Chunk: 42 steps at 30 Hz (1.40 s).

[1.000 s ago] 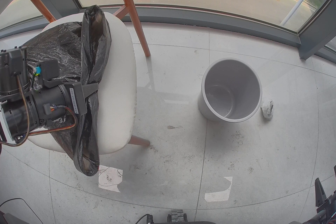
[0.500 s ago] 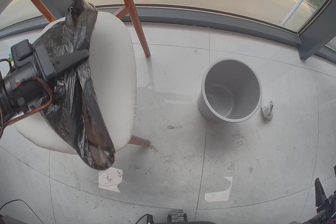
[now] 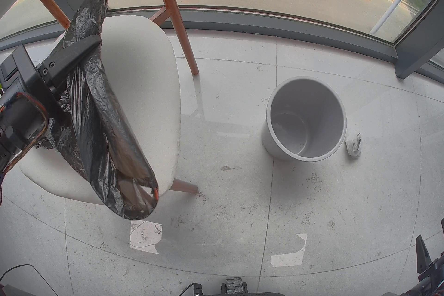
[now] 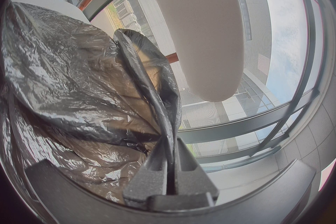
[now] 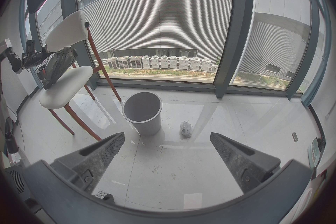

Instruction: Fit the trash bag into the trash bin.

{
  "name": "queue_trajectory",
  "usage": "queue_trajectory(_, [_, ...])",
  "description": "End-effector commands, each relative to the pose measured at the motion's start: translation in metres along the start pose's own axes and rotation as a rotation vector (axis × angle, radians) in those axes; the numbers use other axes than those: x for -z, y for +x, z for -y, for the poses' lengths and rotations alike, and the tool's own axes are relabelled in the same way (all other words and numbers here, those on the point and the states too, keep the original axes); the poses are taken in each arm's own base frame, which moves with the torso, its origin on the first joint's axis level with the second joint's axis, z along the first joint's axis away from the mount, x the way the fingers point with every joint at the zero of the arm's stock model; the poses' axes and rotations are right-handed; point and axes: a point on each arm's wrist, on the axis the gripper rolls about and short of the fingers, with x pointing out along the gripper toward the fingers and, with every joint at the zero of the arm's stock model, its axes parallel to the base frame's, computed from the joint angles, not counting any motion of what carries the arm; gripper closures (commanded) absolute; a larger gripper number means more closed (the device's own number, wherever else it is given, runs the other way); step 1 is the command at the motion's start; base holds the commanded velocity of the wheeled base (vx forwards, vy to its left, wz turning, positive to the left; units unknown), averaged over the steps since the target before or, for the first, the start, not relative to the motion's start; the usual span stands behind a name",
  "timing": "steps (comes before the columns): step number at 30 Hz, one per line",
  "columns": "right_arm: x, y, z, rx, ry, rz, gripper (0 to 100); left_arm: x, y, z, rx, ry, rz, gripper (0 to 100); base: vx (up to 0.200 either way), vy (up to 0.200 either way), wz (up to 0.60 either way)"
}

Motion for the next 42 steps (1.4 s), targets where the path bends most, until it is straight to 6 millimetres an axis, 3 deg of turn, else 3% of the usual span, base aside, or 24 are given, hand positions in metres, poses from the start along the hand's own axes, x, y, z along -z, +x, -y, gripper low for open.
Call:
queue_trajectory(1, [0.005,0.001,0.0,0.0,0.0,-0.008,0,0.002,-0.001,-0.002,-0.007,-0.003,-0.006,100,0.0,0.0,0.0])
queue_trajectory(9, [0.005,0.0,0.0,0.0,0.0,-0.006,0,0.009,-0.002,-0.009,-0.012,0.032,-0.055,100,0.0,0.0,0.0])
queue_trajectory(20, [0.005,0.001,0.0,0.0,0.0,-0.008,0,0.019,0.001,-0.025,0.008,0.063,-0.121,100,0.0,-0.2,0.0])
queue_trajectory(42, [0.005,0.0,0.0,0.0,0.0,-0.006,0,0.018,-0.001,-0.019,0.092,0.083,-0.08,100,0.0,-0.2,0.0])
